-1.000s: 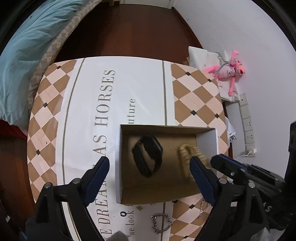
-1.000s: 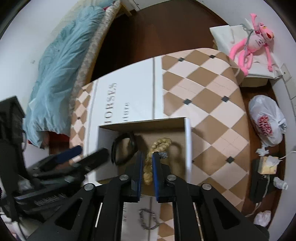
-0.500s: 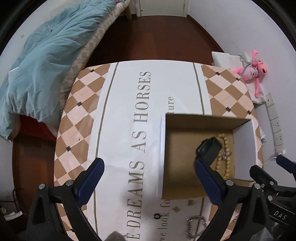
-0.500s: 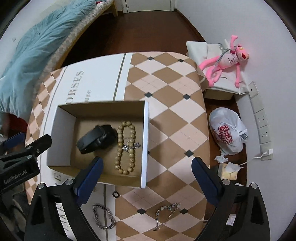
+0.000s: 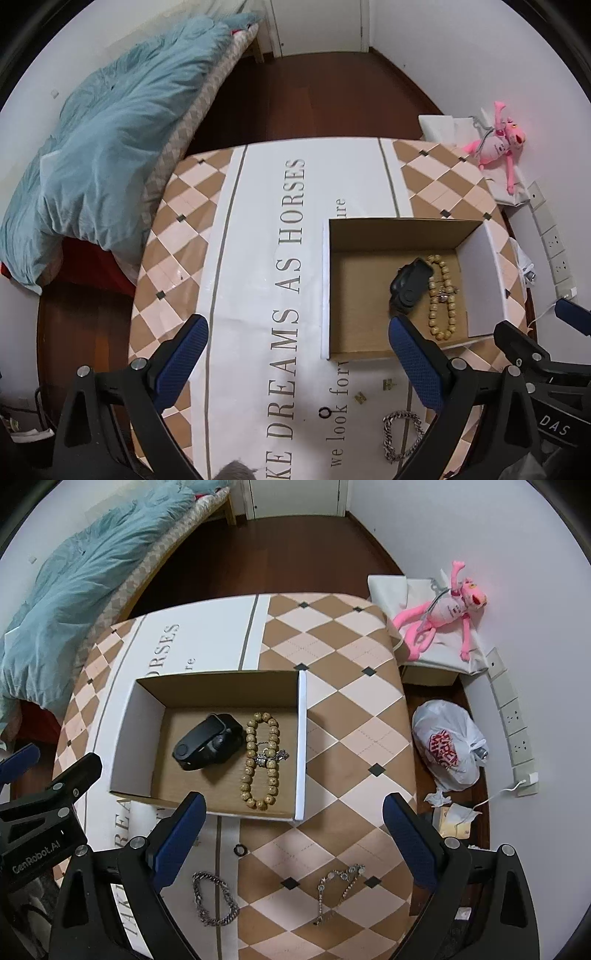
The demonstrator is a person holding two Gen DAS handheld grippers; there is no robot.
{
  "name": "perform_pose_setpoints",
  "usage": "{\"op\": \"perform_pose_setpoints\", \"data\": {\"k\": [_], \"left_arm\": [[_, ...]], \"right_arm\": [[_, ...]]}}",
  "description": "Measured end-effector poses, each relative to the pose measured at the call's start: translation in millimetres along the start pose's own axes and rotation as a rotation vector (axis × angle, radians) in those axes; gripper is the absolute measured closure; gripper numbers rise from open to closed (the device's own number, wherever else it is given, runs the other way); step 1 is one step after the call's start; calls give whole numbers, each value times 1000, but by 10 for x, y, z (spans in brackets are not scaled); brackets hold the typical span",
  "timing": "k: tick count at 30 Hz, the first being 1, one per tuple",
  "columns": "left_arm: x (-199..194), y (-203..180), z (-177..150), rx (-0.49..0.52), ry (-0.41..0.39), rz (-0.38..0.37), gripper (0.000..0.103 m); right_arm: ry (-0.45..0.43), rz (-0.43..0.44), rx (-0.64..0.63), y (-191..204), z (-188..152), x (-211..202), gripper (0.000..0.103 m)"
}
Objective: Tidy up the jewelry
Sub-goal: 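Lift both open tools out of the white box, then grasp the thin silver chain with the right tool while the left tool grasps the thick silver chain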
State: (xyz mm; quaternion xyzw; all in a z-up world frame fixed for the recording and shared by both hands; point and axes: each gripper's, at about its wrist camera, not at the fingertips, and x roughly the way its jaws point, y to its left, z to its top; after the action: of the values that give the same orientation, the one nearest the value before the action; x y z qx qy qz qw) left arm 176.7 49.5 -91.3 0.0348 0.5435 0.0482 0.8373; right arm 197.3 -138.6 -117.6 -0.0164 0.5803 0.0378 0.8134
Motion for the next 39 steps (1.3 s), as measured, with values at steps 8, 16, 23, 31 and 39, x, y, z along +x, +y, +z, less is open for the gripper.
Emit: {"op": "perform_pose_setpoints", "data": {"k": [8,16,23,31,39], "left_arm": [[-445,74,-131,-9,-94,-8,3],[-806,209,-276,-36,-141,-33,3],[-735,223,-548,-50,-122,-13,3],[-115,-142,-1087,-13,53,-18,3],[344,-350,-1265,-2,153,23,3]], "right_arm": [[-87,-7,7,15,-131,-467,5],[-159,23,32,17,-283,-902,5],[-123,18,77,-154,-592,-874,5],[76,-1,170,-568,-1096,11,5],[120,2,219,-718,-1185,728,13]]}}
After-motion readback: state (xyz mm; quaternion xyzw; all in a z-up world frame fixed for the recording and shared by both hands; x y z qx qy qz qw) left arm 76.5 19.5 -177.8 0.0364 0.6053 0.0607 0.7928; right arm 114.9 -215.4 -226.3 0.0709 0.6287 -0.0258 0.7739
